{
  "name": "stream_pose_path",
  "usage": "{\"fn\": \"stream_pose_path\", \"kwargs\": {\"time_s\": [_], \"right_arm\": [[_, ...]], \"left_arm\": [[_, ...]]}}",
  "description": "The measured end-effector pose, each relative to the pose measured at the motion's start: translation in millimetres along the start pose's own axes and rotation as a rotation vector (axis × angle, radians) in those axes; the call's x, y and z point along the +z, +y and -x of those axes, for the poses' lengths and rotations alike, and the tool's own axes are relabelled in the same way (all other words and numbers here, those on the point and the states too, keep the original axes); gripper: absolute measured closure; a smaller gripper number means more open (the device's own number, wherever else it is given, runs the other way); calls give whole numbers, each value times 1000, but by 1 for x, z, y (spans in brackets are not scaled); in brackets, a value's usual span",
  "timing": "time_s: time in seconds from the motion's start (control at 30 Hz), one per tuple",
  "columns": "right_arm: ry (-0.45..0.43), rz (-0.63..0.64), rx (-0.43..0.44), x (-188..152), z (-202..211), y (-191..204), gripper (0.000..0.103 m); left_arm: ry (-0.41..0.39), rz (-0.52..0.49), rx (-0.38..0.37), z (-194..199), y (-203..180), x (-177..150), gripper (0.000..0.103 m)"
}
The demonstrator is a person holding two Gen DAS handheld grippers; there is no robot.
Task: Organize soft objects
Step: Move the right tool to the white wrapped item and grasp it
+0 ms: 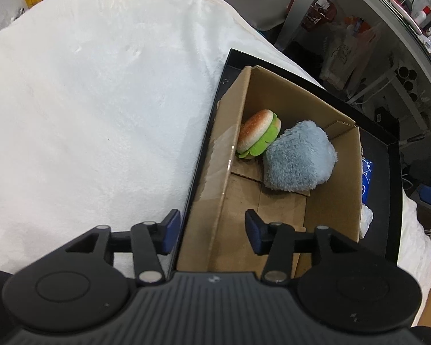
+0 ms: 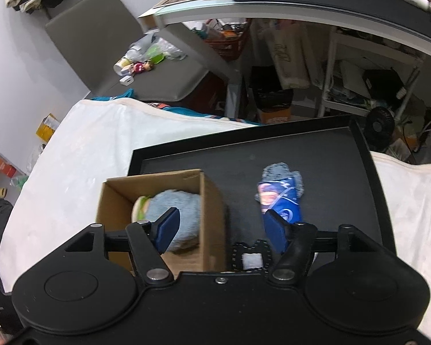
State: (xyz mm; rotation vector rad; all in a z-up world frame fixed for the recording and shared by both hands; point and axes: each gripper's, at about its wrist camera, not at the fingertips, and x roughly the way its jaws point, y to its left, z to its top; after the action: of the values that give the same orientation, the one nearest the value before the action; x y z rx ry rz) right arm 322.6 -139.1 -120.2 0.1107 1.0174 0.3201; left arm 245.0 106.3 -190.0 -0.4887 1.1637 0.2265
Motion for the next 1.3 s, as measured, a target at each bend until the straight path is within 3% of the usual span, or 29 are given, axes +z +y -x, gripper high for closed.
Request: {"fn": "stream_pose_path", "kwargs": {"time_s": [0.3, 0.77, 1.07, 1.13, 1.3], "right_arm": [[6, -47, -13, -9, -3, -39, 29], [43, -121, -8, -29, -31, -84, 15], [67, -139, -27, -41, -61, -103, 14], [75, -153, -25, -41, -67, -108, 14], [100, -147, -21, -44, -80, -112, 14]], "left_arm": [[-24, -35, 73, 6, -17, -3, 33], [-12, -53, 159, -1, -29, -5, 32], [5, -85, 192, -10, -46, -7, 32], [14, -97, 197, -14, -51, -7, 25], [27, -115, 206, -20, -63, -8, 19]]}}
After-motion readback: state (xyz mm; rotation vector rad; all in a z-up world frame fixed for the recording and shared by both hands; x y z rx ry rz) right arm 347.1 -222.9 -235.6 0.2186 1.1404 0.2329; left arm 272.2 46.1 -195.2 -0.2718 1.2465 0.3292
